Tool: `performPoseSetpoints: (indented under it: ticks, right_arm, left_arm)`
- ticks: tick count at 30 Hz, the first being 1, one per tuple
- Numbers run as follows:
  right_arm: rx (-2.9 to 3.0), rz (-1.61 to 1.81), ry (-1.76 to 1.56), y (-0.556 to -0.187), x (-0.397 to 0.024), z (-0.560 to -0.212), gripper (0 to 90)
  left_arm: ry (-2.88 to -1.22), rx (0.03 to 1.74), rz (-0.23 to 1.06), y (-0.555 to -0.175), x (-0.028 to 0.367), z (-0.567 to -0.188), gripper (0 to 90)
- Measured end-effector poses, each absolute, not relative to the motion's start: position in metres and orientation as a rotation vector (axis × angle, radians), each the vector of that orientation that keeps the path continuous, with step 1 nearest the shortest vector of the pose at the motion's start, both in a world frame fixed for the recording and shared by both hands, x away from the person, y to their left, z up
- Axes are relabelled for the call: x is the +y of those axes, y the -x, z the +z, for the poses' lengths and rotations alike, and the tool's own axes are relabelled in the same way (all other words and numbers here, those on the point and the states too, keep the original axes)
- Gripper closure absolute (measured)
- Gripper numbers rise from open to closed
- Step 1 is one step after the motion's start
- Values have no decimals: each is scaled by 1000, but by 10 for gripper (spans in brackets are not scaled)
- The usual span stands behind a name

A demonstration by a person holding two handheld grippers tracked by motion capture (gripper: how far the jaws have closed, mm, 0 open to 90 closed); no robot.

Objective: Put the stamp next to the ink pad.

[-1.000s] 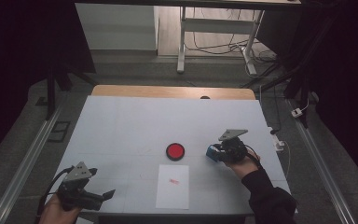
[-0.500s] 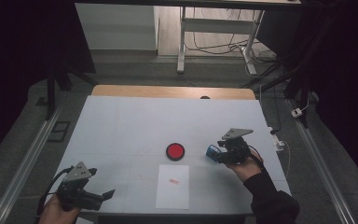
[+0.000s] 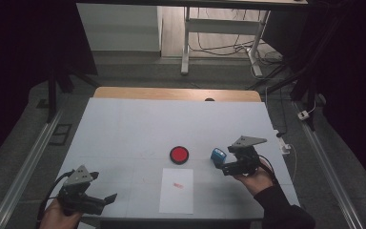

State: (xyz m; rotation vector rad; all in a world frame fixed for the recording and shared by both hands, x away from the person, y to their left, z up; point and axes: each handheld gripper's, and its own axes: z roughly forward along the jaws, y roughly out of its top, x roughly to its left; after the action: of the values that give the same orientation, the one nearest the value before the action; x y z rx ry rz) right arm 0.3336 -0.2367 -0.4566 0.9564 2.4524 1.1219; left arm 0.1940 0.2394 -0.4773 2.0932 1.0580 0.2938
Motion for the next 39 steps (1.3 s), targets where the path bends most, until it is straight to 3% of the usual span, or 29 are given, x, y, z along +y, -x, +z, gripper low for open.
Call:
performPoseSetpoints:
  ticks: [6, 16, 39]
  right_arm:
    - [2437, 1137, -993, -322, -240, -453, 74]
    - [2412, 1131, -1039, -303, -252, -452, 3]
    - [2294, 1055, -1153, -252, -286, -452, 0]
  left_arm:
    - [-2094, 1058, 293, -194, 239, -477, 4]
    - [-2089, 1064, 289, -194, 240, -477, 4]
    - [-2076, 1077, 285, -195, 241, -477, 0]
